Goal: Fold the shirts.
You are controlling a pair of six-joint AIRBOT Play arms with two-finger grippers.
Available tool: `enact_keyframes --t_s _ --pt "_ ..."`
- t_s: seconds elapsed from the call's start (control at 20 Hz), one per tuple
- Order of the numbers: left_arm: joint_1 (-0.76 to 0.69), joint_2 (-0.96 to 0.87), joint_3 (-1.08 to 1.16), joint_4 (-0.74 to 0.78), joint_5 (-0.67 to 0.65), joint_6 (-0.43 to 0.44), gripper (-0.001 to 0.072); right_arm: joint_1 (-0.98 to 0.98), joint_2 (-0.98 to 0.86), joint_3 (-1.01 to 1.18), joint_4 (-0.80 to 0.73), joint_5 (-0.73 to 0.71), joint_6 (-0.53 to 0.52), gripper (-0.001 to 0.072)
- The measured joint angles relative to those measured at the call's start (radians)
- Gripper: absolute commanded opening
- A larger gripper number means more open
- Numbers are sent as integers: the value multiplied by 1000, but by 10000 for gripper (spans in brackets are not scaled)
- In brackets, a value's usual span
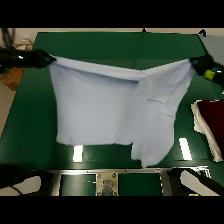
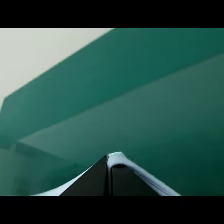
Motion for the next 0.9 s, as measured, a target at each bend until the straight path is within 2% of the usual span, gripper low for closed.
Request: enact_keyframes --t_s 0.25,0.45,0.7,0.9 --pt "-48 -204 -8 -32 183 24 29 43 -368 185 49 -38 -54 14" --pt "-39 -254 28 -38 254 29 29 48 -504 325 60 -19 -67 14" --pt "-34 -269 88 -22 256 40 28 32 -546 400 36 30 -68 12" --pt "-33 -273 100 93 147 43 28 18 -553 413 -148 132 4 12"
